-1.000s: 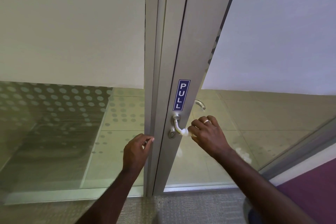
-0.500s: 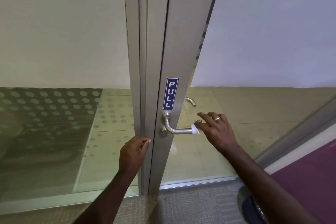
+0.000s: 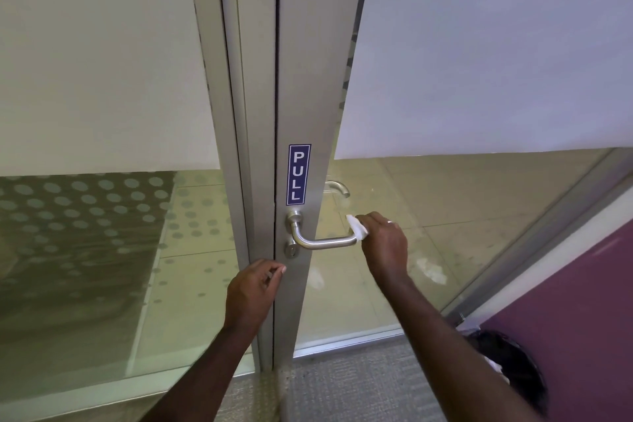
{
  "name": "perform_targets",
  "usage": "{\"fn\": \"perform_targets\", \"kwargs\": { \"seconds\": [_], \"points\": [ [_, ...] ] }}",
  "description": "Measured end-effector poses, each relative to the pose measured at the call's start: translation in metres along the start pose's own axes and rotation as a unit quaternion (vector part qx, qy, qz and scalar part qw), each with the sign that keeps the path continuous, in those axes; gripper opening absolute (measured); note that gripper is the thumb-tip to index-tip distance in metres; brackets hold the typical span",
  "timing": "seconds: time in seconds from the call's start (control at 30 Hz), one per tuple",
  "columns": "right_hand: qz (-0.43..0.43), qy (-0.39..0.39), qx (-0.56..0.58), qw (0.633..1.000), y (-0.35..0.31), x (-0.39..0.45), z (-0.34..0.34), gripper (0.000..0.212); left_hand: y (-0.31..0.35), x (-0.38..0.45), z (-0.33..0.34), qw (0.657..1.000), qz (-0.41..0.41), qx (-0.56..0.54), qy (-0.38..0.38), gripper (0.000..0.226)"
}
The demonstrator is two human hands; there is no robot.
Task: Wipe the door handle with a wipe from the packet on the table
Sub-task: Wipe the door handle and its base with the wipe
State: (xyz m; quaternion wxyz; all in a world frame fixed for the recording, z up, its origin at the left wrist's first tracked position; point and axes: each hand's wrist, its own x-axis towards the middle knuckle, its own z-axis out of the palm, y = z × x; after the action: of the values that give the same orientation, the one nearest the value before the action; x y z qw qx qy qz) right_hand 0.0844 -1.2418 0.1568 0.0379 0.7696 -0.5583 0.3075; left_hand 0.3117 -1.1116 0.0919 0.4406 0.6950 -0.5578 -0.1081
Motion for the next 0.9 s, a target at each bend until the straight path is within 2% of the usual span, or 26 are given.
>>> {"fn": "perform_targets", "kwargs": {
  "seconds": [0.07,0.13,0.2,0.3,0.47,0.6,0.8,0.9],
  "points": [
    [0.146,-0.007,0.114,0.983,-0.011,-0.01,0.007,0.017,0.002,0.0,-0.001,1.0,0.004,0.0,0.001,0.002],
    [0.221,-0.027,0.212,0.951,-0.023,-0.016,0.015,0.022,0.003,0.0,-0.001,1.0,0.004,-0.002,0.004,0.002],
    [0.254,-0.054,0.311,0.914,-0.035,-0.019,0.019,0.03,0.003,-0.001,-0.002,1.0,0.001,-0.003,0.006,0.003],
    [0.314,-0.051,0.45,0.835,-0.046,-0.021,0.02,0.021,0.003,-0.003,-0.002,1.0,0.002,-0.003,0.002,0.003],
    [0.335,-0.113,0.552,0.755,-0.05,-0.032,0.016,0.027,-0.001,-0.006,-0.002,1.0,-0.008,0.0,-0.003,0.004],
    [0.309,-0.162,0.578,0.738,-0.041,-0.05,0.009,0.016,-0.003,-0.01,0.0,1.0,-0.01,0.002,-0.009,0.004],
    [0.325,-0.178,0.615,0.696,-0.019,-0.079,-0.007,0.036,-0.012,-0.017,0.011,0.999,-0.029,-0.024,-0.024,0.005],
    [0.329,-0.172,0.61,0.7,-0.007,-0.089,-0.021,0.026,-0.007,-0.025,0.032,0.994,-0.055,-0.082,-0.055,0.006]
  ]
}}
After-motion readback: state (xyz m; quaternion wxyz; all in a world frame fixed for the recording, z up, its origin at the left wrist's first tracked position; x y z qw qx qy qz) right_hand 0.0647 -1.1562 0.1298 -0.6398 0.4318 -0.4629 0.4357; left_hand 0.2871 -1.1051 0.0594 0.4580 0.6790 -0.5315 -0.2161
